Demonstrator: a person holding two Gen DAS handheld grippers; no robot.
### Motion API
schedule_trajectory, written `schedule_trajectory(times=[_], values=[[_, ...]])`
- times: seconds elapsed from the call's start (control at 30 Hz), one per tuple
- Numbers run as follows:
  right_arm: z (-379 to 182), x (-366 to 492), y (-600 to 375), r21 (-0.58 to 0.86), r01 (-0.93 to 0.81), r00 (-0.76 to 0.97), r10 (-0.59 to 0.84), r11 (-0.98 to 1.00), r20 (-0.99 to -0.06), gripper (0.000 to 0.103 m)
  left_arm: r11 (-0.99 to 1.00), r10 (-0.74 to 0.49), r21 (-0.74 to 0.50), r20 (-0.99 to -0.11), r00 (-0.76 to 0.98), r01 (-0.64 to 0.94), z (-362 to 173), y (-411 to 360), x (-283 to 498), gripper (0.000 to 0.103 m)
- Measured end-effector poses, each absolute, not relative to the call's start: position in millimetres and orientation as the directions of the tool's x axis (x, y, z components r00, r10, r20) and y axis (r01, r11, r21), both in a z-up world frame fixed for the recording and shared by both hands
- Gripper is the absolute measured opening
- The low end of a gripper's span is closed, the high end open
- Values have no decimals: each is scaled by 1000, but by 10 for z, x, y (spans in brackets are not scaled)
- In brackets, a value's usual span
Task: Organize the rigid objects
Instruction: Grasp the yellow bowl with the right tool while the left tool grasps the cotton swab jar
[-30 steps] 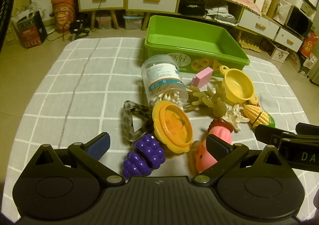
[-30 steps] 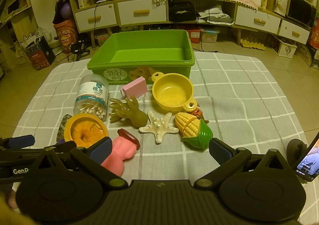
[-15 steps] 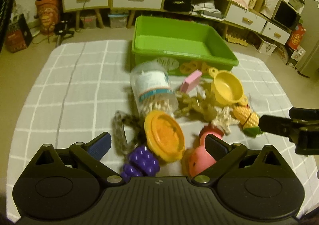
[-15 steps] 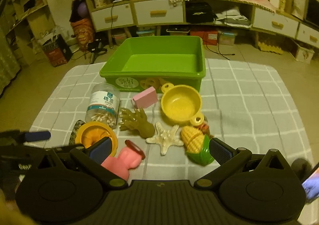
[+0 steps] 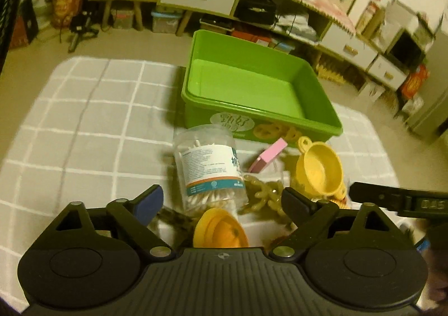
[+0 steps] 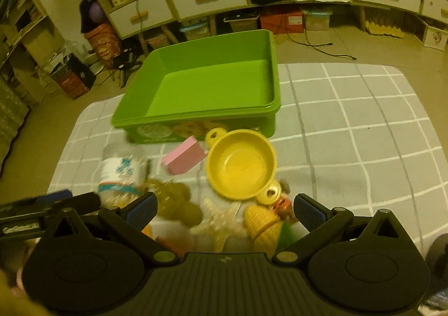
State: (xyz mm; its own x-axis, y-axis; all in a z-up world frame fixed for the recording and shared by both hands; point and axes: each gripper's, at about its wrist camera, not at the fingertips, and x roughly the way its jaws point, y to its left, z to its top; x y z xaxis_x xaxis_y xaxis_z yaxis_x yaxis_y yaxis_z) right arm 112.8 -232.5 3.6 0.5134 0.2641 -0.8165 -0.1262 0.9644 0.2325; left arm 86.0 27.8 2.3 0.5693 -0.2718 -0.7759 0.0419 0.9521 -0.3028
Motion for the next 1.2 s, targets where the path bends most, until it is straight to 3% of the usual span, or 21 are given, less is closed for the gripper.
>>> schedule_trajectory(times=[0.13, 0.5, 0.9, 1.2], values=[[-114, 1283, -2418, 272, -96, 518, 282, 957, -808, 93, 928, -312, -373, -759, 571, 11, -120, 341, 898, 87], [-376, 1475, -2315, 266, -85, 513, 271, 960, -815, 89, 932, -288, -361, -718, 633, 14, -256, 343, 988, 84], [-507, 1529, -2231, 215, -54, 511, 212, 975, -833, 83, 930, -285, -366, -723, 630, 1, -365, 378, 991, 69], [-537, 1531, -2206, 171, -55, 514, 175, 984, -840, 80, 926, -290, -377, -722, 628, -6, -365, 390, 980, 70]])
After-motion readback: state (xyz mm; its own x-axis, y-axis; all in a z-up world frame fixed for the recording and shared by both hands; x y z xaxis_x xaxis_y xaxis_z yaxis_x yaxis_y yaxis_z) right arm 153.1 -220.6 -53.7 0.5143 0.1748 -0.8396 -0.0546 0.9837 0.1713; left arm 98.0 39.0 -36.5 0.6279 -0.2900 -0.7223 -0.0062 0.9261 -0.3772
